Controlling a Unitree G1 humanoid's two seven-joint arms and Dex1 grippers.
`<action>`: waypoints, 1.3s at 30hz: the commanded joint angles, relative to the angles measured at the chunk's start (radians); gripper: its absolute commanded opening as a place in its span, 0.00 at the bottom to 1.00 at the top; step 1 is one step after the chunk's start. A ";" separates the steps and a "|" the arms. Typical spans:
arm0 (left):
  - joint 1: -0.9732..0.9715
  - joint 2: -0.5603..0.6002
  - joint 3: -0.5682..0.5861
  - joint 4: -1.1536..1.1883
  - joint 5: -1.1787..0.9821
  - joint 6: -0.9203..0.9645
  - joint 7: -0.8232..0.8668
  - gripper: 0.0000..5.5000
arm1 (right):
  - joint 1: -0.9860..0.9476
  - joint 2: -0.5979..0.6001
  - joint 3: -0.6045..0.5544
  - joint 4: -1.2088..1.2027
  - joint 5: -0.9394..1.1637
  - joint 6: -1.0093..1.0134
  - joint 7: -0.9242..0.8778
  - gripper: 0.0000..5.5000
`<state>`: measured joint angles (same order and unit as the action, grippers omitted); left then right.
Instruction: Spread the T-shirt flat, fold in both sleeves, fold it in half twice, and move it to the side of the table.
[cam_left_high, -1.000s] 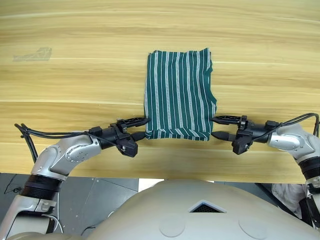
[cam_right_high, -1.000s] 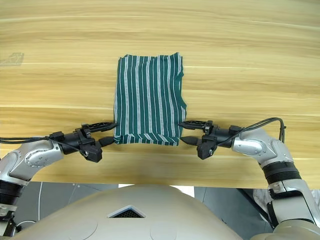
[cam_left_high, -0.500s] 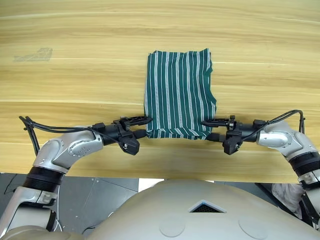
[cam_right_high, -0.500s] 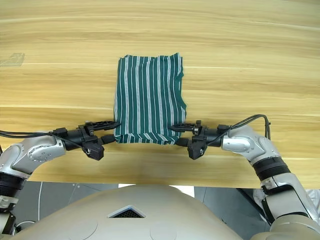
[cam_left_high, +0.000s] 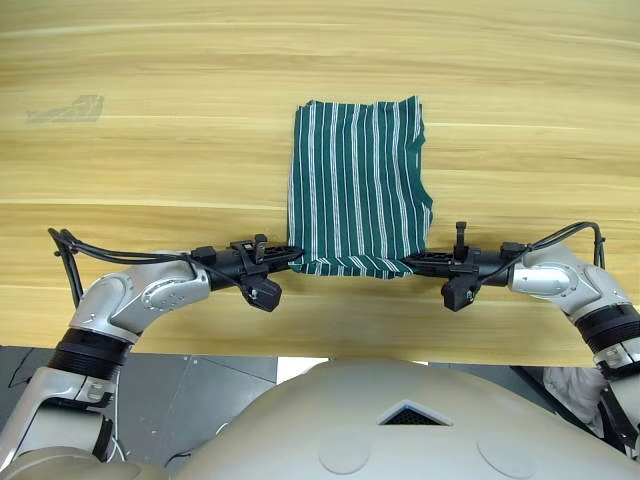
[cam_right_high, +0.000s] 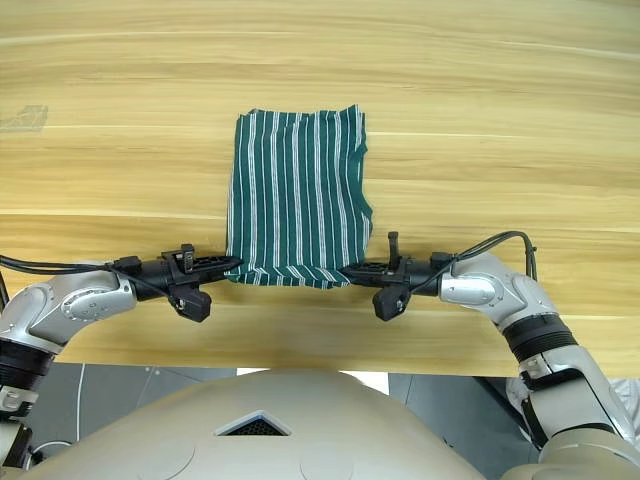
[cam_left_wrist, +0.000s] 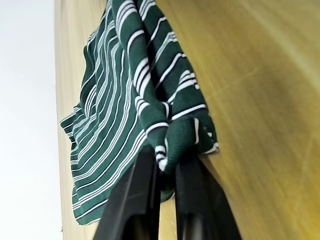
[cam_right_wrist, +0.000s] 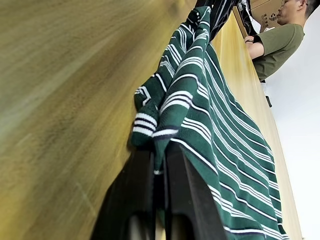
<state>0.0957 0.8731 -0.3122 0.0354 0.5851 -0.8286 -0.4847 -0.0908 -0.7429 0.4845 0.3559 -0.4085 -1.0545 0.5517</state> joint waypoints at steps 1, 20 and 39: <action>0.032 0.032 -0.004 0.003 -0.026 0.031 -0.042 0.03 | 0.017 0.008 0.024 0.009 0.021 0.031 0.032 0.00; 0.580 0.333 0.364 -0.668 -0.956 0.696 -0.544 0.02 | 0.308 -0.268 -0.286 -0.694 1.379 1.186 0.621 0.00; 0.153 0.127 0.285 -0.484 -0.820 0.833 -0.568 0.02 | 0.176 0.017 -0.339 -0.603 0.960 1.259 0.407 0.00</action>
<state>0.3204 1.0229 0.0159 -0.5079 -0.2776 -0.0022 -1.0532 0.1539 -0.7621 0.1422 -0.3048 0.5783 0.1760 0.9852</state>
